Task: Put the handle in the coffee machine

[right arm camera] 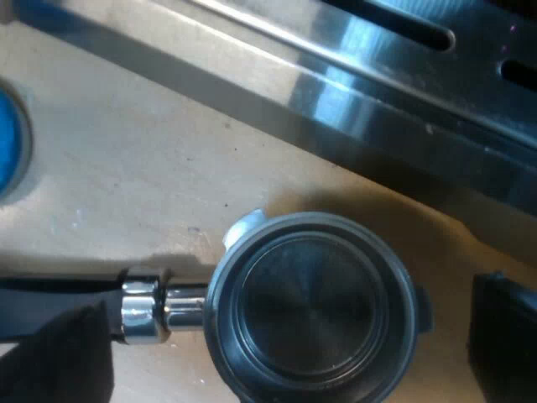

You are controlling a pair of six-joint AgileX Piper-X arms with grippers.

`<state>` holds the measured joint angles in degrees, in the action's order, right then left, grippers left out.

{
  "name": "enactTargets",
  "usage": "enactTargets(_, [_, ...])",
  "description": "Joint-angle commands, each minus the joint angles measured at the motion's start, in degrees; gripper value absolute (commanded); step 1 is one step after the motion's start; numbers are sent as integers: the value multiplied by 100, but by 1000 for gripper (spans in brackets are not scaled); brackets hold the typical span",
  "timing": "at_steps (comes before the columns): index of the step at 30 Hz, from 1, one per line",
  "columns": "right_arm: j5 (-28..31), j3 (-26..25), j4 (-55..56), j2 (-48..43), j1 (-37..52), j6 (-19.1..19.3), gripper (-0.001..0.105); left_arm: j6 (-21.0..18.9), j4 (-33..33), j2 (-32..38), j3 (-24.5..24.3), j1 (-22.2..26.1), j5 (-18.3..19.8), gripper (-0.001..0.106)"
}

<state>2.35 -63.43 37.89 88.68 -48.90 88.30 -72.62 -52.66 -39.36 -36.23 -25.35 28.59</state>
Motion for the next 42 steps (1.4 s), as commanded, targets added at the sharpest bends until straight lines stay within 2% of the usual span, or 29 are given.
enactTargets(1, [-54,-39,12,79,6,169,86,-84,-16,20,-9,2,53,54])
enactTargets(30, [-397,-39,-207,581,159,235,86,-84,-16,20,-9,2,68,54])
enactTargets(32, [-397,-39,-111,581,159,290,82,-84,-16,20,-9,2,68,54])
enactTargets(35, [-397,-39,16,581,159,318,69,-84,-16,20,-9,2,68,54])
enactTargets(37, [-397,-39,68,581,159,318,56,-84,-16,20,-9,2,68,54])
enactTargets(42, [-397,-39,44,581,159,318,39,-84,-16,20,-9,2,68,54])
